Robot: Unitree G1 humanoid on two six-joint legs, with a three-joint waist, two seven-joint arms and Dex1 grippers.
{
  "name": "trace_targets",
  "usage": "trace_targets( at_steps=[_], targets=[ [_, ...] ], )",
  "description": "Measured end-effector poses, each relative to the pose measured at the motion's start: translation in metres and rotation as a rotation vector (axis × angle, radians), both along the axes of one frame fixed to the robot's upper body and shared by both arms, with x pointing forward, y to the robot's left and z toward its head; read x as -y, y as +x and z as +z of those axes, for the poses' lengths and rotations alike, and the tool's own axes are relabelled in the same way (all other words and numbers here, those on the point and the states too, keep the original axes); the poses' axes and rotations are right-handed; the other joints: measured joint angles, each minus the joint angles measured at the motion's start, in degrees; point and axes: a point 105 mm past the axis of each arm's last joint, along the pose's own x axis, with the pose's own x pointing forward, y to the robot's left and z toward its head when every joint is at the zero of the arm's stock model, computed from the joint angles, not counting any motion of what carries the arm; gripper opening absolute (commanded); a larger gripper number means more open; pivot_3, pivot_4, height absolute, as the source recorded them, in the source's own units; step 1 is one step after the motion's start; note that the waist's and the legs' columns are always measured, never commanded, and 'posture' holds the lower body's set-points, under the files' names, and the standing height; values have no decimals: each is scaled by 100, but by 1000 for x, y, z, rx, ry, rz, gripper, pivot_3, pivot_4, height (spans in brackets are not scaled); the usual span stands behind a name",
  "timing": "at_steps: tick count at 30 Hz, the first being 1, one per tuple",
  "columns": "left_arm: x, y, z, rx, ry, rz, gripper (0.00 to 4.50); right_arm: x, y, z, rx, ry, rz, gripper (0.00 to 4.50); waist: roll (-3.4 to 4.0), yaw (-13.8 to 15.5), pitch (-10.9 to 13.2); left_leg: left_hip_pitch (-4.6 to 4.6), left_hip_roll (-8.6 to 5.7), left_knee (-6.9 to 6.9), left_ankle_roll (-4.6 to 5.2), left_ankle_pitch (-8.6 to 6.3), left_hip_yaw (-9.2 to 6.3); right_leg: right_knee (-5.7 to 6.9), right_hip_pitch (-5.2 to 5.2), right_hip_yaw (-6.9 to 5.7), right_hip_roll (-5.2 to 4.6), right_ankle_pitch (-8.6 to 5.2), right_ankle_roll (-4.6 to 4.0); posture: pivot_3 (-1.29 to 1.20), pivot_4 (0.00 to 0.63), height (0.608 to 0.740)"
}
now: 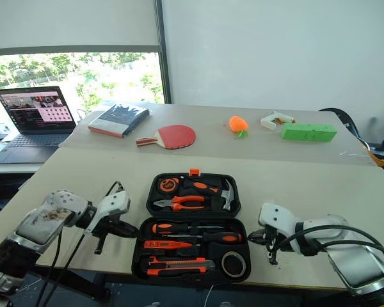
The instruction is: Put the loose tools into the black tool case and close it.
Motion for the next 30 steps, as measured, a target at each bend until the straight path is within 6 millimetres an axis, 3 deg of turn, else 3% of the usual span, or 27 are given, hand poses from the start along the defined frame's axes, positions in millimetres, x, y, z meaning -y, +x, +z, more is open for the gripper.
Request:
trace_targets(
  at_steps=[4, 8, 12, 18, 21, 25, 29, 30],
  targets=[
    [-24, 23, 11, -51, -30, 252, 2497, 15, 6, 12, -30, 63, -99, 2550, 0, -15, 0, -2, 0, -1, 0, 0, -1, 0, -2, 0, 1, 0, 0, 0, 150, 736],
    [-14, 34, 25, -157, -136, 379, 3835, 15, 22, 31, -63, 188, -176, 3851, -2, -22, 1, -5, -1, -2, 0, 0, -4, 0, -5, 0, 1, 0, 1, 0, 150, 736],
    [9, 36, 37, -286, -231, 436, 3835, 11, 48, 46, -110, 332, -295, 3851, -4, -28, 2, -8, -2, -4, 1, -1, -7, 0, -9, 1, 1, 0, 1, 0, 150, 736],
    [15, 37, 34, -304, -226, 458, 3835, 2, 66, 40, -214, 400, -390, 3851, -3, -36, 2, -21, -2, -15, 1, -1, -7, -2, -23, 1, 2, 0, -1, 0, 150, 736],
    [16, 40, 32, -291, -228, 462, 3173, -4, 68, 33, -244, 388, -385, 3933, -3, -19, 2, -31, -5, -14, 0, -1, -6, -4, -28, -1, -2, 0, 0, 0, 150, 736],
    [17, 41, 29, -299, -241, 460, 1708, -9, 68, 27, -264, 382, -379, 3933, -3, -10, 2, -35, -6, -11, 0, 0, -7, -4, -29, -1, -4, 1, 2, 0, 150, 736],
    [21, 41, 28, -299, -235, 440, 1708, -14, 70, 25, -273, 383, -373, 3933, -3, -23, 2, -34, -6, -12, 0, 0, -7, -4, -30, -1, -3, 1, 2, 0, 150, 736],
    [22, 41, 27, -299, -233, 437, 1630, -15, 71, 25, -271, 383, -371, 3683, -3, -27, 2, -35, -6, -11, 0, 0, -7, -4, -31, -1, -3, 1, 2, 0, 150, 736]
  ],
)
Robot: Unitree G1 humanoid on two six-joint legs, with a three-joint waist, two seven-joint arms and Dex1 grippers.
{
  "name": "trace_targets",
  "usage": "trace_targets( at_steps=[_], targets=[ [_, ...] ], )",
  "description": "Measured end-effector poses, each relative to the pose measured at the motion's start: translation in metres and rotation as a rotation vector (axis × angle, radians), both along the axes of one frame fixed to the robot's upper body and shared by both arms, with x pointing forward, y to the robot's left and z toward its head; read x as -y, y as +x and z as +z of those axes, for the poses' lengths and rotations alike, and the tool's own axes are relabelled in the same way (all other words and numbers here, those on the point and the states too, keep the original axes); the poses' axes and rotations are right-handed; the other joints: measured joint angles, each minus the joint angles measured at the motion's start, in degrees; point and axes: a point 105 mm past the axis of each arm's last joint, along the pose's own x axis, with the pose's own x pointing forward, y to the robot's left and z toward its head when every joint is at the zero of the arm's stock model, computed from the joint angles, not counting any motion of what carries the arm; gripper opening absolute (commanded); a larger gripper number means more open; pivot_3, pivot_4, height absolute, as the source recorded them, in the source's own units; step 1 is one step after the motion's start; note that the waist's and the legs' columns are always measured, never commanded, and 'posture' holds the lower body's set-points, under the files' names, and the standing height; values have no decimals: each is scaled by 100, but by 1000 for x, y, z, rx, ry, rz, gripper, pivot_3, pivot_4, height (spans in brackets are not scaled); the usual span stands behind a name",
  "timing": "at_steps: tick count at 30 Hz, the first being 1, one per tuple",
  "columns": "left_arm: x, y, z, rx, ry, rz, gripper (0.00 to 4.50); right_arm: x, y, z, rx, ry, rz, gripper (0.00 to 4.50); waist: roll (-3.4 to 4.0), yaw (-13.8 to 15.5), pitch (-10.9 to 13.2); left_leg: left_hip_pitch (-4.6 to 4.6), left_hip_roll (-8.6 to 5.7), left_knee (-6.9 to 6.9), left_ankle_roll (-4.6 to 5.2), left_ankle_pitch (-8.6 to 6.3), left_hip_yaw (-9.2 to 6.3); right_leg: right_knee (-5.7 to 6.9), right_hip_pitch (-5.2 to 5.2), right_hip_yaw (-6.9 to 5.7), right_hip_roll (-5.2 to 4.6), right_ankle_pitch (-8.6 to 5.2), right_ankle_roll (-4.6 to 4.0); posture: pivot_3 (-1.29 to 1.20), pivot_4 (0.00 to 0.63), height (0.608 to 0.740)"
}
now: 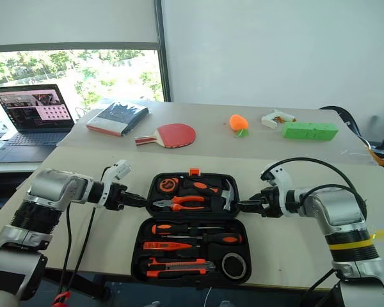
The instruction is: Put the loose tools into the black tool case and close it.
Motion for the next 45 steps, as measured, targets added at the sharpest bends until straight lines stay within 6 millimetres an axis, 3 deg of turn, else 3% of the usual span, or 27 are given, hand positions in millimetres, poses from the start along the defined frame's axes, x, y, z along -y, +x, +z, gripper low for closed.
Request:
trace_targets(
  at_steps=[4, 7, 11, 12, 27, 39, 45],
  targets=[
    [3, 1, 0, 7, -6, -13, 922, -4, 3, 1, 1, -1, 5, 2615, 0, -4, 0, 1, 0, 0, 0, 0, 0, 0, 0, 0, 0, 0, 0, 0, 150, 736],
    [4, 3, 3, 17, -11, -11, 21, -9, 2, -6, -22, -4, 16, 1557, 1, 23, -1, 2, -3, 0, -2, 1, 0, 2, 3, 0, -2, 0, 0, 0, 150, 736],
    [5, 3, 4, 18, -20, -13, 0, -9, 3, -6, -26, -18, 14, 223, 2, 37, -1, 3, -2, 4, -2, 1, -1, 2, 6, -1, -2, 2, 2, 0, 150, 736],
    [5, 3, 4, 18, -19, -11, 0, -9, 3, -6, -32, -16, 13, 71, 1, 32, -1, 6, 0, 4, -2, 1, -2, 2, 10, -2, 0, 2, 2, 0, 150, 736],
    [15, 5, 3, 80, -88, -8, 0, -3, 2, -3, -14, 11, -42, 71, 1, 65, -1, -8, -4, 9, -3, 2, -6, 0, 2, -2, -4, 5, 5, 0, 150, 736],
    [31, 31, 31, 419, -136, -18, 0, 9, 17, 24, 274, 10, -154, 71, 1, 76, 1, -77, -4, 9, -11, 6, -2, 3, -72, 0, -5, 10, 7, 0, 150, 736],
    [38, 33, 19, 556, -127, -19, 0, 11, 13, 16, 427, -67, -149, 71, 1, 81, 0, -86, -4, 8, -11, 6, -1, 3, -74, 0, -7, 12, 10, 0, 150, 736]
  ],
)
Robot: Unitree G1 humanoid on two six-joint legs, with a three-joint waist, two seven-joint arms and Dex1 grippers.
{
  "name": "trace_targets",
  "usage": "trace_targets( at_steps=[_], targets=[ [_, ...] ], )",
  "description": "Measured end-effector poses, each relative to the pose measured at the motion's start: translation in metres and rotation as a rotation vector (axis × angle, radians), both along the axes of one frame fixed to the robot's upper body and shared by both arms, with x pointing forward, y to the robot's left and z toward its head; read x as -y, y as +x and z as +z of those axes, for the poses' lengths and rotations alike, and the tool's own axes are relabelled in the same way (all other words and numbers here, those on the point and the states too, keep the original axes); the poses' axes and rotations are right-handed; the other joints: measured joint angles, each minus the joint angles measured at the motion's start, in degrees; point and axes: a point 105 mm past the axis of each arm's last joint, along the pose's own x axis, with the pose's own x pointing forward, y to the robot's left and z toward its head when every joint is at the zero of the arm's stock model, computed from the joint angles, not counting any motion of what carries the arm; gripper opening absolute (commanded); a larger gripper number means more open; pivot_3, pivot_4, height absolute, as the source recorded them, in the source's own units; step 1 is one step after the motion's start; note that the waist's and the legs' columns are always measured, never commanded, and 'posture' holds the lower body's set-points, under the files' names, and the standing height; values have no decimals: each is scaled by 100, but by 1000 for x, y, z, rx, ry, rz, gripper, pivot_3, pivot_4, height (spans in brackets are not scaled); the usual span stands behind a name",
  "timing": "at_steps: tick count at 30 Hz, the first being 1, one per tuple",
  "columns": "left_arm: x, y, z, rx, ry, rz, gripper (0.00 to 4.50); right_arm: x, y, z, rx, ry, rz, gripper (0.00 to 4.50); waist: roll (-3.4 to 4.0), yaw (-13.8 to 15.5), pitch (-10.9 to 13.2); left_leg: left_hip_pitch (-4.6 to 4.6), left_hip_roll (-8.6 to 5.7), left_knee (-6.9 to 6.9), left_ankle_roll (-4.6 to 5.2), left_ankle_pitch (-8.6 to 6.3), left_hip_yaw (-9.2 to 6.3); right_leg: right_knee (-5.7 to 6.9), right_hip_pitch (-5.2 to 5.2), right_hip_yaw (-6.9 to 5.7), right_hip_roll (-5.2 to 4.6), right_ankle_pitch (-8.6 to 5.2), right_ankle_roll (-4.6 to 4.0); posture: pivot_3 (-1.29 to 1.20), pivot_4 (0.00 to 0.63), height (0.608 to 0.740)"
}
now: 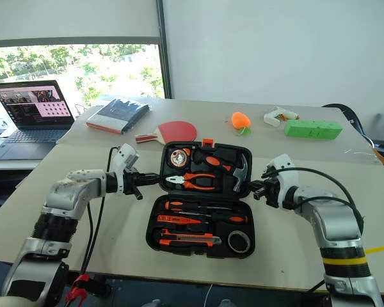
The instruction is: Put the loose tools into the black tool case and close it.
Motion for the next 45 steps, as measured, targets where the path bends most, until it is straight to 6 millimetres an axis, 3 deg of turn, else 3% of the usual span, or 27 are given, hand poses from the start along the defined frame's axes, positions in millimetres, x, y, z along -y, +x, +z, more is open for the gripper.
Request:
trace_targets(
  at_steps=[8, 21, 34, 35, 40, 42, 43, 45],
  targets=[
    [-3, 6, -1, 300, 65, 101, 0, -7, -21, -6, 242, -100, -19, 71, 1, 45, -1, 16, 0, 5, -9, 6, 0, 3, 10, 0, 2, 8, -4, 0, 150, 736],
    [-16, -13, -2, 366, 75, 125, 0, -17, -47, -8, 471, -269, 34, 71, 2, -65, -1, 35, 3, 1, -10, 7, 1, 4, 19, 7, 7, 11, -6, 0, 150, 736],
    [-22, -25, -5, 351, 89, 119, 0, -26, -76, -21, 588, -390, 139, 71, 2, -105, -1, 88, 7, -6, -10, 6, 5, 0, 66, 10, 8, 10, -7, 0, 150, 736],
    [-23, -26, -6, 344, 87, 121, 731, -26, -78, -22, 599, -408, 151, 848, 2, -106, -1, 101, 7, -7, -10, 6, 5, -3, 80, 9, 9, 9, -8, 0, 150, 736],
    [-23, -41, -11, 316, 85, 80, 2205, -32, -98, -30, 642, -485, 261, 2250, 2, -115, -1, 131, 9, -30, -11, 6, 7, -5, 99, 12, 8, 2, -17, 0, 150, 736],
    [-25, -46, -13, 295, 88, 71, 3005, -34, -106, -31, 659, -503, 300, 3086, 2, -115, -1, 137, 10, -34, -12, 7, 7, -3, 99, 12, 9, 1, -19, 0, 150, 736],
    [-32, -51, -17, 273, 101, 76, 3245, -36, -112, -30, 679, -516, 322, 3291, 2, -121, -1, 143, 11, -37, -12, 7, 8, -1, 102, 13, 10, 0, -22, 0, 150, 736],
    [-46, -58, -23, 230, 126, 99, 4079, -37, -124, -27, 710, -538, 357, 4116, 1, -122, -1, 151, 12, -47, -13, 7, 8, -1, 104, 14, 9, -5, -26, 0, 150, 736]
  ],
)
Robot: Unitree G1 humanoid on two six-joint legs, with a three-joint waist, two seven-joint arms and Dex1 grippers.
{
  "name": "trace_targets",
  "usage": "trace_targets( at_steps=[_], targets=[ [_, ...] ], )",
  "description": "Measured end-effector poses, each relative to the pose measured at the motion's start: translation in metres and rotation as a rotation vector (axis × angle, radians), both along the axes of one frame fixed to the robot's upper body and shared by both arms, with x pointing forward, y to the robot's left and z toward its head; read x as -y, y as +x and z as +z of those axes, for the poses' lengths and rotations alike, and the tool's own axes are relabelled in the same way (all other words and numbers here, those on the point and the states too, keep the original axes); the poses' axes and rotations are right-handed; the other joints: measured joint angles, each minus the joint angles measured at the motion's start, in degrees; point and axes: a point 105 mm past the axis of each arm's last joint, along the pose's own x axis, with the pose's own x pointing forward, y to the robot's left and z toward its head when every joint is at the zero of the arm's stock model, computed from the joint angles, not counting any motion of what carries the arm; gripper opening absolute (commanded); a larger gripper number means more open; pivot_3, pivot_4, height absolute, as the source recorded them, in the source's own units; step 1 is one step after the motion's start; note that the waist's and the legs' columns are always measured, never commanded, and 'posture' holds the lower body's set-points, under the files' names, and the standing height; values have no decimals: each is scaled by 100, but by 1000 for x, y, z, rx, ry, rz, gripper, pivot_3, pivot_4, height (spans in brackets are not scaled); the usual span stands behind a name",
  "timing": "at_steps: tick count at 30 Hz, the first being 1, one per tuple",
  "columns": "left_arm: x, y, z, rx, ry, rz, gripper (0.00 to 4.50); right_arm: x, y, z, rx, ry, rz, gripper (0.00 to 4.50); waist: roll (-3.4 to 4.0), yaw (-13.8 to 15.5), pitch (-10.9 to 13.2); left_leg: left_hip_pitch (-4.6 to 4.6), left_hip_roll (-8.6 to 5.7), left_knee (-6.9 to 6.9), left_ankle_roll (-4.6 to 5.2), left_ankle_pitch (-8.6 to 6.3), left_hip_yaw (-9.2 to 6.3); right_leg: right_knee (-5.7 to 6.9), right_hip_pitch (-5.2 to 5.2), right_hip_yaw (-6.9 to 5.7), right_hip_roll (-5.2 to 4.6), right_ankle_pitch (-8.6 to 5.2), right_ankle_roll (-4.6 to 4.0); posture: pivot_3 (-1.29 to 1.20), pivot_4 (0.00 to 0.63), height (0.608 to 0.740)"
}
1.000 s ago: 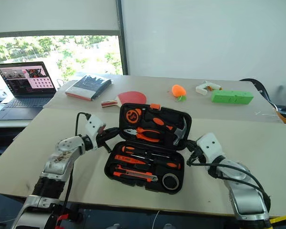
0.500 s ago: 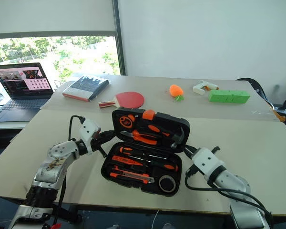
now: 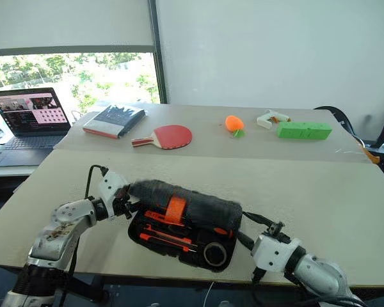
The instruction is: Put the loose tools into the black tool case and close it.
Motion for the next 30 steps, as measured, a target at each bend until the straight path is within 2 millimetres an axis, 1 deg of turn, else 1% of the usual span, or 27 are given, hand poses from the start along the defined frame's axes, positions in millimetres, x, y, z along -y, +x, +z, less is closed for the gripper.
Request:
trace_targets(
  at_steps=[1, 2, 3, 4, 5, 6, 7, 8, 9, 10, 11, 12, 14, 15, 16, 17, 18, 19, 20, 21, 23, 24, 25, 26, 28, 30],
  targets=[
    [-7, -6, -7, -40, 14, 10, 4386, 1, -6, 0, 3, -19, 10, 4403, -1, 1, 1, -1, 0, -1, 0, 0, 1, 0, -2, 0, 0, -1, 0, 0, 150, 736],
    [-16, -15, -12, -77, 40, 6, 4460, 3, -13, 0, -12, -36, 19, 4469, -2, -3, 1, -1, 2, -4, 0, 0, 2, -1, -4, 0, 0, -2, -2, 0, 150, 736],
    [-23, -23, -15, -108, 63, -4, 4460, 5, -20, -1, -36, -51, 29, 4469, -3, -1, 1, 2, 5, -11, -1, 0, 2, -2, -1, 0, -1, -6, -5, 0, 150, 736],
    [-34, -36, -11, -130, 104, -43, 4460, 8, -33, -9, -128, -70, 53, 4469, -15, 13, -6, 15, 12, -26, -2, 1, 2, -3, 4, -2, -3, -13, -9, 0, 150, 736],
    [-43, -44, -10, -162, 141, -57, 4460, 9, -41, -11, -179, -72, 65, 4469, -19, 16, -10, 24, 16, -32, -2, 0, 5, -4, 10, -2, -3, -16, -14, 0, 150, 736],
    [-55, -51, -8, -199, 172, -60, 4460, 11, -47, -12, -222, -65, 68, 4469, -19, 16, -10, 34, 21, -42, -3, 1, 9, -4, 16, -1, -5, -19, -18, 0, 150, 736],
    [-71, -61, -8, -270, 212, -63, 4460, 14, -53, -12, -296, -41, 62, 4469, -18, 15, -11, 42, 23, -42, -3, 1, 13, -2, 19, -1, -5, -23, -24, 0, 150, 736],
    [-83, -69, -8, -334, 235, -68, 4460, 15, -56, -12, -352, -16, 55, 4469, -19, 19, -10, 49, 33, -43, -5, 2, 21, -2, 21, -3, -4, -28, -31, 0, 150, 736],
    [-89, -72, -9, -363, 245, -68, 4460, 15, -58, -11, -377, -5, 56, 4469, -19, 23, -10, 55, 37, -42, -7, 3, 22, -3, 23, -4, -3, -30, -36, 0, 150, 736],
    [-93, -73, -7, -381, 247, -77, 4460, 15, -59, -11, -422, 22, 54, 4469, -19, 31, -10, 62, 41, -41, -9, 5, 26, -3, 27, -4, -3, -44, -57, 0, 150, 736],
    [-95, -77, -6, -409, 257, -108, 4460, 12, -62, -11, -476, 43, 68, 4469, -22, 42, -9, 63, 45, -39, -11, 6, 32, -4, 25, -4, -2, -59, -54, 0, 150, 736],
    [-95, -76, -4, -420, 262, -128, 4460, 8, -64, -10, -523, 67, 79, 4469, -23, 68, -10, 64, 48, -39, -13, 7, 36, -5, 25, -7, -3, -67, -39, 0, 150, 736],
    [-92, -69, -1, -411, 263, -155, 4500, 3, -67, -12, -589, 92, 101, 3961, -28, 139, -13, 69, 51, -39, -15, 8, 48, -7, 18, -10, -3, -68, -38, 0, 150, 736],
    [-87, -57, 2, -384, 259, -171, 4500, 0, -67, -14, -631, 109, 106, 3818, -31, 188, -15, 69, 50, -38, -15, 8, 55, -7, 19, -10, -4, -66, -39, 0, 150, 736],
    [-81, -46, 9, -343, 252, -178, 4500, -4, -68, -17, -672, 118, 121, 3429, -42, 204, -17, 61, 46, -30, -17, 10, 77, -4, 17, -14, 0, -61, -44, 0, 150, 736],
    [-74, -35, 13, -314, 258, -203, 4237, -8, -67, -16, -690, 126, 137, 3068, -53, 225, -24, 51, 50, -30, -17, 10, 96, -6, 26, -12, 1, -36, -64, 0, 150, 736],
    [-69, -28, 17, -294, 259, -215, 3973, -11, -68, -18, -716, 121, 145, 2720, -60, 225, -29, 49, 39, -29, -16, 10, 97, -3, 27, -12, 2, -27, -46, 0, 150, 736],
    [-63, -21, 20, -273, 266, -237, 3883, -14, -68, -19, -736, 119, 159, 2495, -71, 213, -35, 41, 42, -30, -17, 10, 104, -6, 15, -11, 5, -19, -34, 0, 150, 736],
    [-56, -13, 22, -257, 267, -264, 3385, -17, -68, -20, -759, 121, 176, 1983, -76, 196, -38, 28, 40, -31, -16, 10, 101, -7, 7, -10, 9, -19, -32, 0, 150, 736],
    [-51, -8, 24, -246, 269, -285, 3148, -19, -69, -22, -782, 118, 185, 1751, -78, 178, -39, 21, 41, -33, -16, 9, 101, -7, 0, -10, 12, -20, -32, 0, 150, 736],
    [-40, 2, 26, -234, 289, -335, 2374, -22, -70, -24, -815, 119, 200, 1063, -82, 167, -41, 18, 39, -37, -14, 6, 98, -7, -1, -8, 19, -21, -30, 0, 150, 736],
    [-34, 8, 27, -221, 306, -362, 1987, -24, -71, -25, -827, 118, 209, 618, -83, 172, -40, 16, 39, -37, -14, 6, 97, -8, -3, -8, 21, -21, -30, 0, 150, 736],
    [-29, 14, 27, -212, 323, -382, 1685, -25, -72, -26, -836, 116, 217, 381, -83, 180, -40, 15, 39, -38, -13, 6, 97, -10, -2, -8, 21, -21, -30, 0, 150, 736],
    [-24, 21, 28, -199, 339, -396, 1325, -28, -72, -27, -844, 117, 227, 44, -84, 185, -41, 14, 37, -37, -13, 6, 96, -11, -1, -8, 22, -22, -29, 0, 150, 736],
    [-14, 36, 28, -174, 363, -401, 709, -32, -73, -29, -855, 123, 246, 0, -87, 186, -41, 14, 34, -34, -13, 6, 94, -11, 3, -9, 21, -20, -26, 0, 150, 736],
    [-1, 56, 26, -142, 394, -390, 709, -38, -67, -31, -852, 135, 263, 0, -99, 193, -42, 12, 28, -23, -12, 6, 91, -13, 9, -8, 19, -16, -19, 0, 150, 736]
  ],
)
